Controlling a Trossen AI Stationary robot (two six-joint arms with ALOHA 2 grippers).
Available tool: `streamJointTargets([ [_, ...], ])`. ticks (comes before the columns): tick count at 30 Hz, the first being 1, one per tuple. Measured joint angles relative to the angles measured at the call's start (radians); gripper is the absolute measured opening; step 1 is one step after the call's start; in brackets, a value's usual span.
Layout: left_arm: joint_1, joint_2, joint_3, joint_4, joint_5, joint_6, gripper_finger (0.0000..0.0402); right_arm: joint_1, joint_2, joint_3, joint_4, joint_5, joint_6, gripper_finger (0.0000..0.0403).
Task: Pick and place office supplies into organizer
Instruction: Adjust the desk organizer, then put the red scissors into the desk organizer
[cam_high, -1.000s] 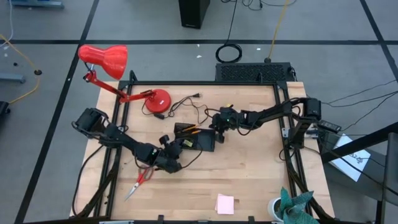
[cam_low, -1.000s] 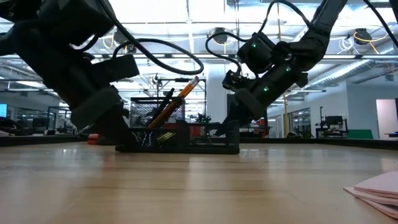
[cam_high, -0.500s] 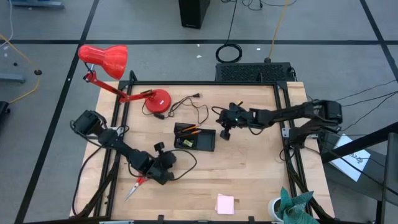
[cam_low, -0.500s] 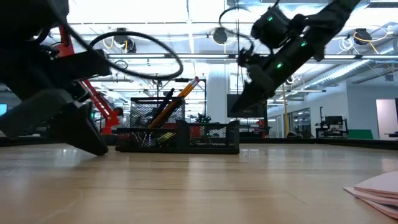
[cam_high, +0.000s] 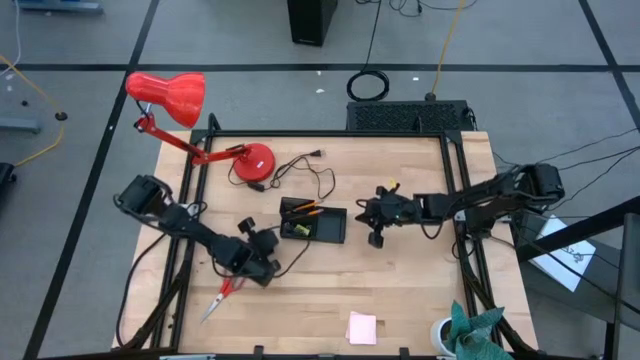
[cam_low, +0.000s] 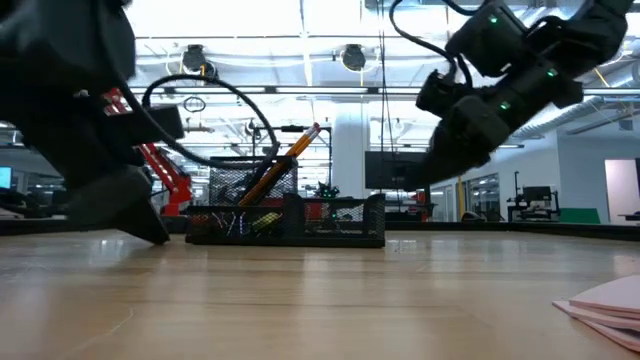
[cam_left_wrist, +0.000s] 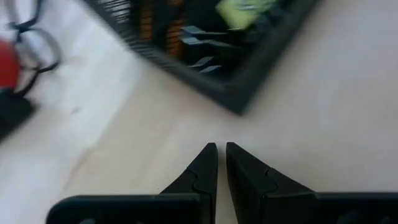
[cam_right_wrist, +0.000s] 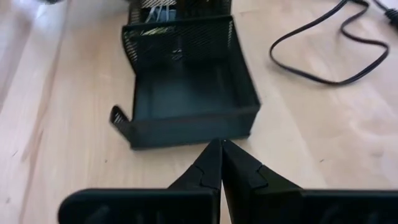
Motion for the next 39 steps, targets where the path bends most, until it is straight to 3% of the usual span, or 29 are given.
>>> streamJointTargets([
  [9, 0.123, 0.003, -0.003, 0.012, -0.042, 0.025, 0.0042, 0.016, 0.006, -0.056, 0.053, -0.023, 0.056, 0.0],
  [17, 0.191, 0.004, -0.003, 0.265, 0.027, 0.236, 0.0042, 0.018, 0.006, -0.077, 0.052, 0.01, 0.053, 0.0],
  [22, 0.201, 0.003, -0.003, 0.289, 0.036, 0.257, 0.0042, 0.015, 0.006, -0.093, 0.051, 0.03, 0.049, 0.0],
  [30, 0.189, 0.003, -0.002, 0.206, 0.052, 0.227, 0.0042, 0.015, -0.002, -0.097, 0.054, 0.03, 0.037, 0.0],
  [39, 0.077, -0.135, 0.031, -0.047, 0.092, 0.114, 0.0042, 0.077, -0.178, -0.096, 0.038, 0.028, -0.016, 0.0],
])
